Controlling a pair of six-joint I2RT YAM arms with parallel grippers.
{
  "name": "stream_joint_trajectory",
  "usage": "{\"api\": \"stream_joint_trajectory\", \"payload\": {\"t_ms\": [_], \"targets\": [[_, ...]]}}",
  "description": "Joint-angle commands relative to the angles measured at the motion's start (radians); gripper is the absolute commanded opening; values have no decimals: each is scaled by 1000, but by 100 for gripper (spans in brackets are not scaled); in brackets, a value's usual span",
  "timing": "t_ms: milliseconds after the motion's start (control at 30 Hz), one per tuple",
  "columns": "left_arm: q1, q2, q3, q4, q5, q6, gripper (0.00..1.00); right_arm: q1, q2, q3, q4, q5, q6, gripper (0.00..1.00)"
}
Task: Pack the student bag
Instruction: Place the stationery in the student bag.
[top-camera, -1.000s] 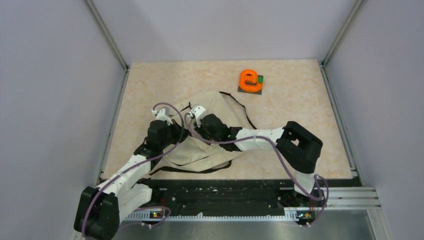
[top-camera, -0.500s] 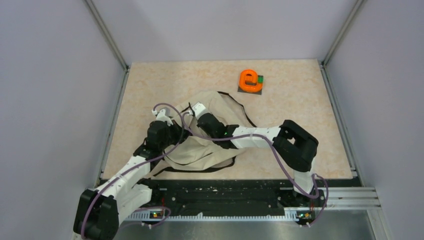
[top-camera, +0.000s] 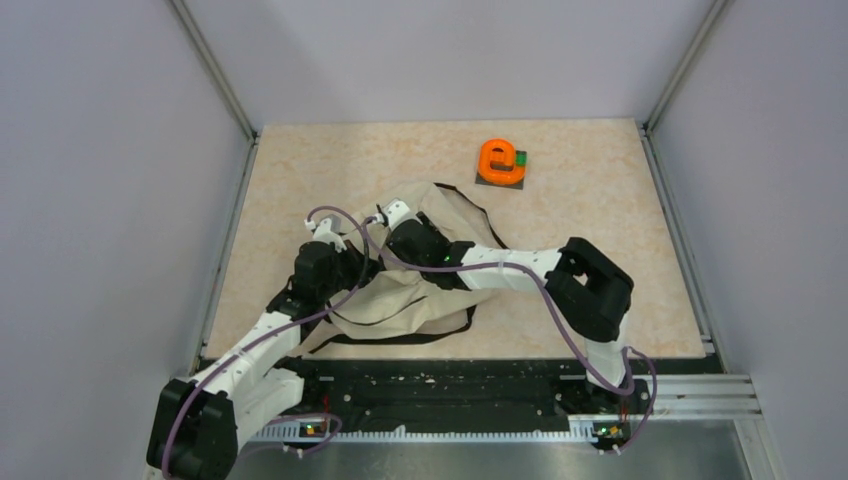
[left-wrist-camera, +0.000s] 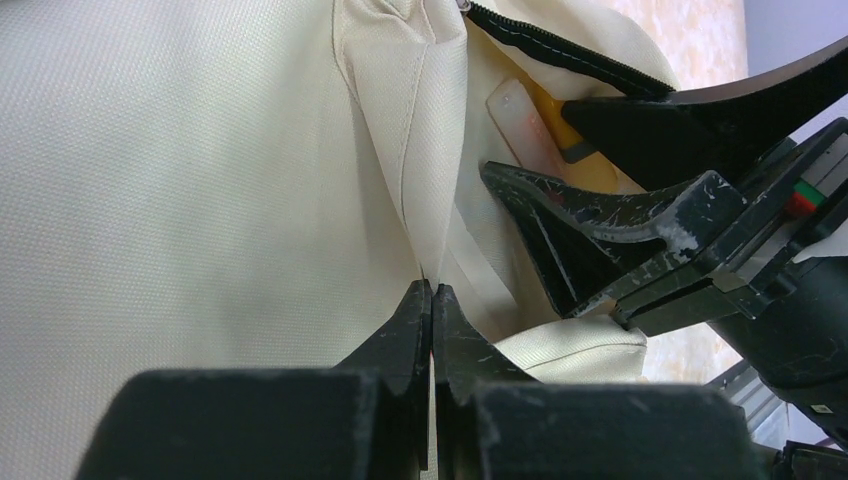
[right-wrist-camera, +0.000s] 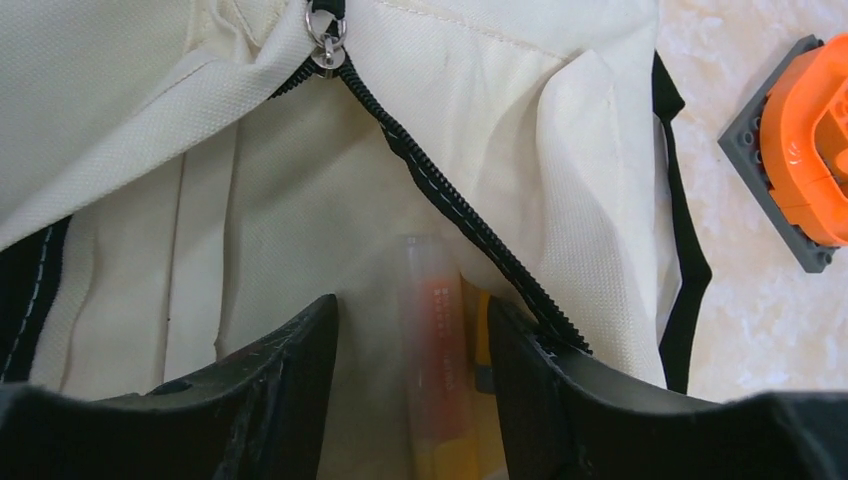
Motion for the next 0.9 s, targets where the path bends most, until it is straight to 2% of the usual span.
{"api": "stream_joint_trajectory", "payload": {"t_ms": [0, 233, 400, 600, 733, 867], "targets": [[7, -12, 14, 30, -11, 2, 0, -17, -34, 22, -55, -31, 1, 59], [7, -9, 14, 36, -4, -4, 0, -3, -145, -16, -12, -226, 68, 65], [7, -2, 17, 39, -1, -6, 0, -1, -248, -77, 70, -425, 144, 65], [7, 8, 19, 50, 5, -9, 0, 1, -350, -151, 147, -640, 163, 66], [7, 22, 17, 69, 25, -10, 0, 1, -368, -190, 193, -639, 166, 69], [6, 26, 13, 80, 57, -7, 0, 2, -303, -159, 220, -755, 113, 69]]}}
